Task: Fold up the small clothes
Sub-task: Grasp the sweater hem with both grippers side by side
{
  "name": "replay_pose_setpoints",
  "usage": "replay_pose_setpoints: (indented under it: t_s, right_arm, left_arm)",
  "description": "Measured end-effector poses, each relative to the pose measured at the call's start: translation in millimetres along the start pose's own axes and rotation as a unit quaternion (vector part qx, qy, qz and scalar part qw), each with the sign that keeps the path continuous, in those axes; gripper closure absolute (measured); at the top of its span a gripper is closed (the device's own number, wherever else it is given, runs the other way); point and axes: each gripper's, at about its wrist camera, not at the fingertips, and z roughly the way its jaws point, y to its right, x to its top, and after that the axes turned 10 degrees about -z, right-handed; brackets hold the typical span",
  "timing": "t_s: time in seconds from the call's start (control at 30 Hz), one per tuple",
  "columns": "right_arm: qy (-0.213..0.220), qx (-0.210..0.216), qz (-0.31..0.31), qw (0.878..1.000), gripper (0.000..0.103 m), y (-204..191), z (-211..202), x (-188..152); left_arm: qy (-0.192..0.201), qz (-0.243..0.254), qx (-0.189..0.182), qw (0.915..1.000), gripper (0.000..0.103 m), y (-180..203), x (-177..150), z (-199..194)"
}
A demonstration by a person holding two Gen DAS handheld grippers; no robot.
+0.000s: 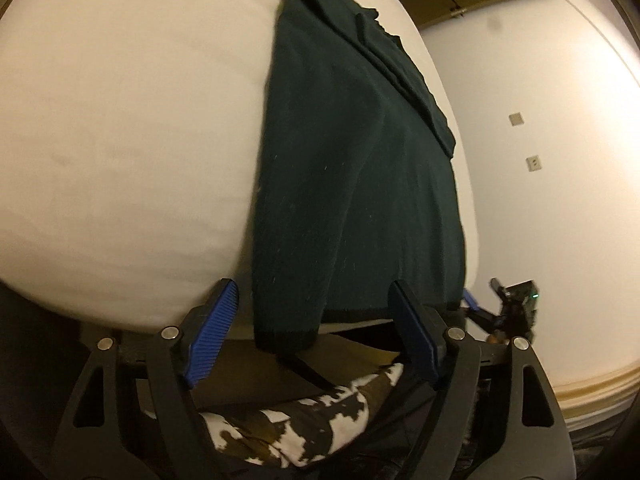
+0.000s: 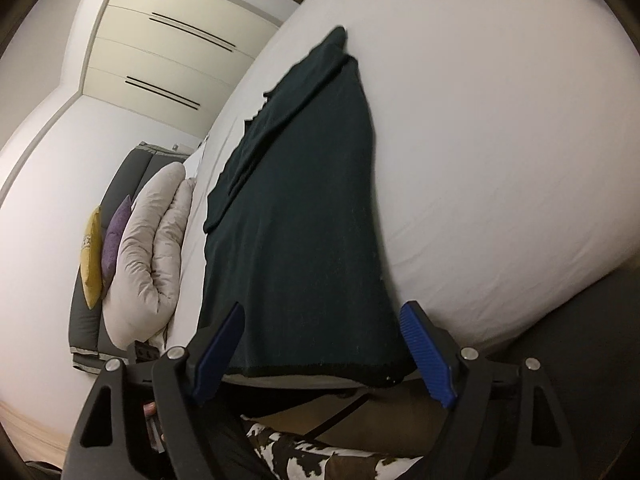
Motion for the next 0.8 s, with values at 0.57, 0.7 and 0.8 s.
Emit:
replay_pose_setpoints:
  t_s: [0.57, 0.7, 0.8]
  right_arm:
    - [-0.020, 0.027, 0.025, 0.999, 0.022, 6, 4, -4]
    - [-0.029, 0.019, 0.023, 0.999, 0.022, 6, 0, -5]
    - [-0.034, 0.012, 0.022, 0.999, 0.023, 7, -2, -4]
  left_arm:
    - [-0.028, -0.084, -0.072, 0.9935, 0.070, -46, 7, 8]
    - [-0.043, -0.080, -0.073, 0.9932, 0.070, -40, 5, 15]
    - [-0.042, -0.089, -0.081, 0.9918, 0.070, -41, 6, 19]
